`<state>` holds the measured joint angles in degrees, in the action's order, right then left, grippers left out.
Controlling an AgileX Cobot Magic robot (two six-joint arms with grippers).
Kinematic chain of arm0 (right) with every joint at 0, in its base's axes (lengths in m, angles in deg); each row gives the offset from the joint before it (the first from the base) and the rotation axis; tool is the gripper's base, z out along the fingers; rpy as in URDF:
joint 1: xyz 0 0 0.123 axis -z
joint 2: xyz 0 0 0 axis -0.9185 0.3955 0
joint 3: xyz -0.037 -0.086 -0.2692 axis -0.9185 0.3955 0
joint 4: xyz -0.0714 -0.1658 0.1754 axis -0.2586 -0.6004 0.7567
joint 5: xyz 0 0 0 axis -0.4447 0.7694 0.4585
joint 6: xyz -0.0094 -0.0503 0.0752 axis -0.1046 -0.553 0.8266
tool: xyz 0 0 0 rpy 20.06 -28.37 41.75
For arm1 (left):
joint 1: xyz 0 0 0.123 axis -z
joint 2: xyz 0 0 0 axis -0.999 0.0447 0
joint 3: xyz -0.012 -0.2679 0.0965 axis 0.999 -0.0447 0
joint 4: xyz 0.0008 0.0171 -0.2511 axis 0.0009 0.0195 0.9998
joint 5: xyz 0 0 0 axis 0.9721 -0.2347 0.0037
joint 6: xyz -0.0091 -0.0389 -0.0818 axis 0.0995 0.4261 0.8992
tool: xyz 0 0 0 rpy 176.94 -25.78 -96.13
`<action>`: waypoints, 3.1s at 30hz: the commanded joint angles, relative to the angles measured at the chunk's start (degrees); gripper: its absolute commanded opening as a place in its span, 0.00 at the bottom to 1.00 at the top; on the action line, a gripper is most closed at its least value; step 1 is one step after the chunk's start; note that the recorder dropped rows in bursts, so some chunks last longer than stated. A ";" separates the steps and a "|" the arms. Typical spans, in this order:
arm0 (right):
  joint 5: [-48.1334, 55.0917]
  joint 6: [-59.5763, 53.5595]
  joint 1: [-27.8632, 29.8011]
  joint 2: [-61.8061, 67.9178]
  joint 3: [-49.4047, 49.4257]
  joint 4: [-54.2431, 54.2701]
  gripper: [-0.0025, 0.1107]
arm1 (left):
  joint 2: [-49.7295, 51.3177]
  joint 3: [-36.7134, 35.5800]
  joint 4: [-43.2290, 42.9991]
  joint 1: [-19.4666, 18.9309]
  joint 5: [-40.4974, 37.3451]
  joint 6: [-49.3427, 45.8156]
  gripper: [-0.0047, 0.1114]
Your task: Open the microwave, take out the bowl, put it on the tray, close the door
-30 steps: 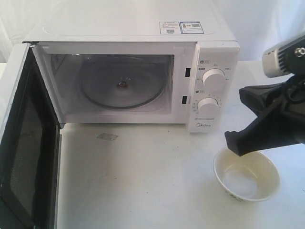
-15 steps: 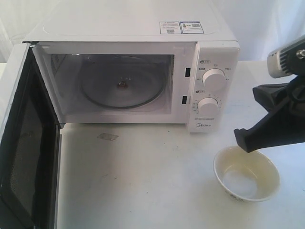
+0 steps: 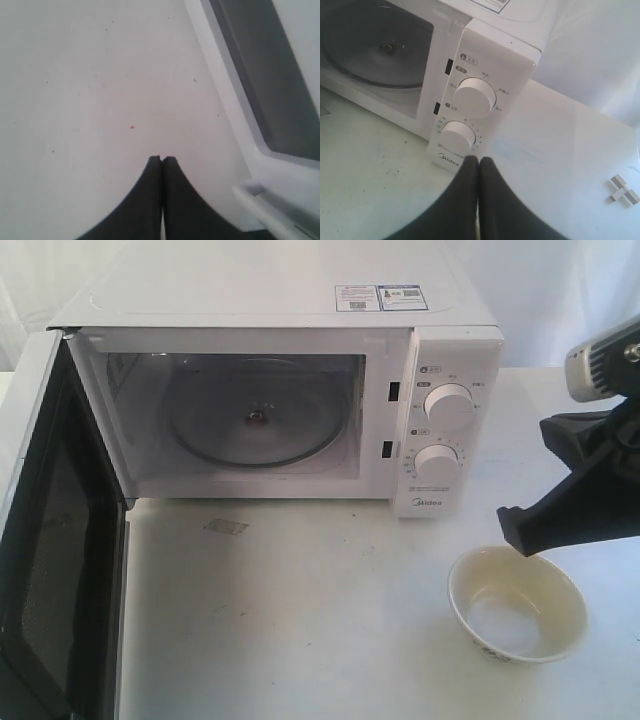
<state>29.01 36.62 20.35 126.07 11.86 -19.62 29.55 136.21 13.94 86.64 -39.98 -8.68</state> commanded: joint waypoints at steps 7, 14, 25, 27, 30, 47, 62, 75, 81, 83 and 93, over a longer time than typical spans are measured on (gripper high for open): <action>0.64 -0.50 0.16 -0.50 -0.22 -0.67 0.02 | 11.31 7.20 12.81 0.31 -5.13 0.53 0.04; -0.50 -0.50 0.16 -0.50 -0.22 -0.65 0.02 | 23.44 7.20 58.31 2.05 -5.13 -37.98 0.04; -6.16 -0.50 0.16 -0.20 -0.22 -1.08 0.02 | 25.52 12.18 62.57 6.20 -5.13 -49.15 0.04; -10.91 -0.50 0.16 1.33 -0.22 -3.50 0.02 | 25.52 12.18 62.57 6.20 -5.13 -49.15 0.04; -16.03 3.85 0.16 5.75 -0.37 -14.49 0.02 | 24.78 12.18 61.80 6.20 -5.13 -49.38 0.04; -29.27 12.19 14.22 30.18 -16.20 -28.44 0.02 | 1.86 6.54 34.60 6.20 -2.59 -30.12 0.04; -37.15 12.19 18.41 37.21 -22.85 -27.85 0.02 | -16.71 -2.82 13.07 6.20 2.42 -7.89 0.04; -32.99 12.19 18.41 39.72 -24.59 -27.60 0.02 | -32.42 -2.66 -9.40 6.20 -5.13 6.83 0.04; -29.34 12.06 18.41 41.22 -24.73 -28.43 0.02 | -34.10 -2.66 -9.79 6.20 -5.13 6.83 0.04; -28.36 11.94 18.41 41.59 -24.73 -28.43 0.02 | -34.33 -2.66 -9.79 6.20 -5.13 6.83 0.04; -22.61 11.84 18.41 41.59 -24.73 -30.11 0.02 | -34.33 -2.66 -9.79 6.20 -5.13 6.83 0.04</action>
<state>-4.64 48.33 37.17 167.49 -12.50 -49.77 -4.38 133.45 4.17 92.61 -40.05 -2.43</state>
